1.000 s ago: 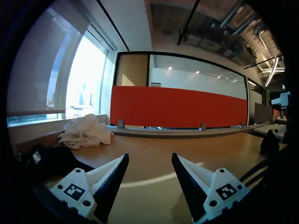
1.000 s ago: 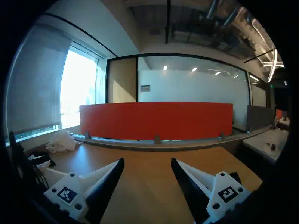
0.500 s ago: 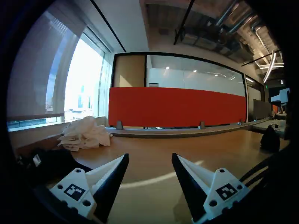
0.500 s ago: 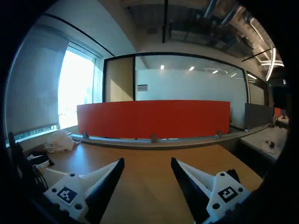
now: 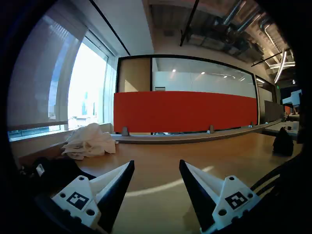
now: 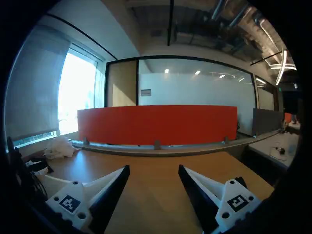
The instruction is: Fold towel
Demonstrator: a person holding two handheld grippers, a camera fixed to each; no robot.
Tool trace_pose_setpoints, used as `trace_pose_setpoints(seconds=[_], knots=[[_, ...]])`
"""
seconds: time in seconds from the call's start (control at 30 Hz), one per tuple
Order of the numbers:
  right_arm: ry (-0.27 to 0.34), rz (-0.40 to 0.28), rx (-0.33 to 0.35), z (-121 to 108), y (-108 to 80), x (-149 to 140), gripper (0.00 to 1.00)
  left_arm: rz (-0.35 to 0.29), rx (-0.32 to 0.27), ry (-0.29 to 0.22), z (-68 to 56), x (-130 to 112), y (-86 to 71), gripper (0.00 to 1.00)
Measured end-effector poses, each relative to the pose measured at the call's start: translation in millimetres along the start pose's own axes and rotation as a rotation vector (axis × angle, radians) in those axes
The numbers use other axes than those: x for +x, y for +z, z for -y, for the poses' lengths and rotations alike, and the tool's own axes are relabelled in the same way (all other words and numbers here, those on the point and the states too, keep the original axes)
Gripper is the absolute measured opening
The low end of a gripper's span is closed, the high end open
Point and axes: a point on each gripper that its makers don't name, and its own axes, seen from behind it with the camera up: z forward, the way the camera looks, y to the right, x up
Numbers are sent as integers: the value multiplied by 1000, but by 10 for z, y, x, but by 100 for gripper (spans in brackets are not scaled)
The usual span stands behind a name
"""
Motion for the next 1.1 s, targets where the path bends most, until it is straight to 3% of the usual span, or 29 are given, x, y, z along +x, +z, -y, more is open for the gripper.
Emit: trace_pose_setpoints(seconds=[0.47,1.1], knots=[[-22,-40,-47,-273,97,-110,97,0,0,0,-5,1,2,85],[-4,-50,-71,-573,256,-814,97,-1,0,1,-5,-11,1,84]])
